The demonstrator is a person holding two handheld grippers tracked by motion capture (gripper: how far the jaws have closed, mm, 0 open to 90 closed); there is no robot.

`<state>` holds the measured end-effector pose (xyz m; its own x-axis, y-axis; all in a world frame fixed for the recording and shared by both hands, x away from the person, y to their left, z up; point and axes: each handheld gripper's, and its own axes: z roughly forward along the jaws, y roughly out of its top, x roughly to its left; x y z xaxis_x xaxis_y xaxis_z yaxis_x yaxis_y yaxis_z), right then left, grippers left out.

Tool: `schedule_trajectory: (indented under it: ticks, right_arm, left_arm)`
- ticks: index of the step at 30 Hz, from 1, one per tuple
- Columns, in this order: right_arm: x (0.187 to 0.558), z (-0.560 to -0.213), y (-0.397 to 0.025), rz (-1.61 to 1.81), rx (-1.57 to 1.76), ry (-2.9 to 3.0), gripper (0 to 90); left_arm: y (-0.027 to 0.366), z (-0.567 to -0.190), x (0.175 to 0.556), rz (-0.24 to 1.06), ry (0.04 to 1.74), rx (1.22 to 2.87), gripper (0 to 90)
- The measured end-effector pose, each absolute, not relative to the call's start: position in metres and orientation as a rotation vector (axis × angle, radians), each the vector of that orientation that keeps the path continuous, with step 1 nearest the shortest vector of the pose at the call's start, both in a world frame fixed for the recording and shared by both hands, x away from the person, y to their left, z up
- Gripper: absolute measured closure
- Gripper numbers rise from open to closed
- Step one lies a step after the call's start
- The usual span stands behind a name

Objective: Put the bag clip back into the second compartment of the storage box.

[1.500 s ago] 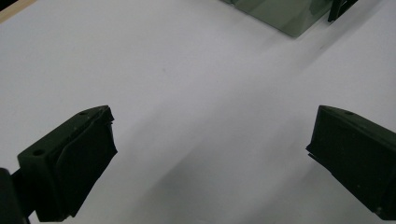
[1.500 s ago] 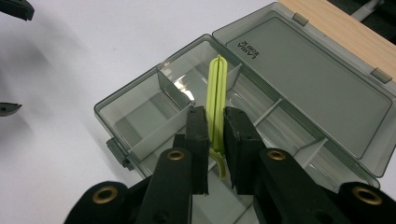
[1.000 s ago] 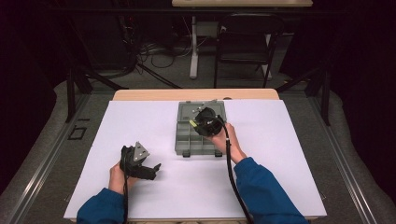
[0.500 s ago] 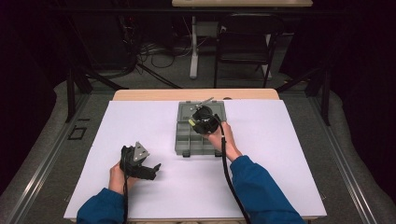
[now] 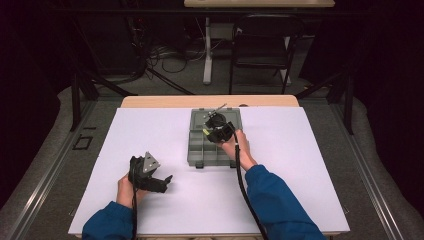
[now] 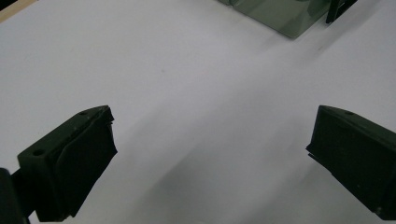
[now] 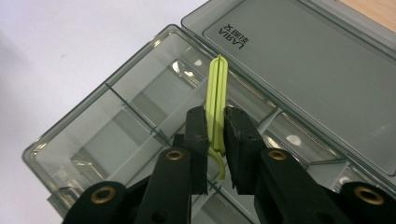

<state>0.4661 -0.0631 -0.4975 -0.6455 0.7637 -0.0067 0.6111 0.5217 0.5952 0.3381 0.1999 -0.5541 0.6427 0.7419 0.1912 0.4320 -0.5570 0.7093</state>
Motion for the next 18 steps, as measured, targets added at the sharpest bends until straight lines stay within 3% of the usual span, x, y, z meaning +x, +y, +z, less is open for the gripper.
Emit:
schedule_trajectory:
  ticks: [2,11,18]
  right_arm:
    - [0.468,-0.500,-0.062,0.818,1.166,2.495,78.5]
    - [0.465,-0.498,-0.071,0.900,1.172,2.505,55.3]
    - [0.449,-0.499,-0.081,0.969,1.088,2.565,31.7]
  left_arm:
    - [0.200,-0.554,0.338,0.639,0.911,2.229,0.0]
    - [0.200,-0.554,0.338,0.640,0.913,2.228,0.0]
    - [0.200,-0.554,0.337,0.643,0.912,2.227,0.0]
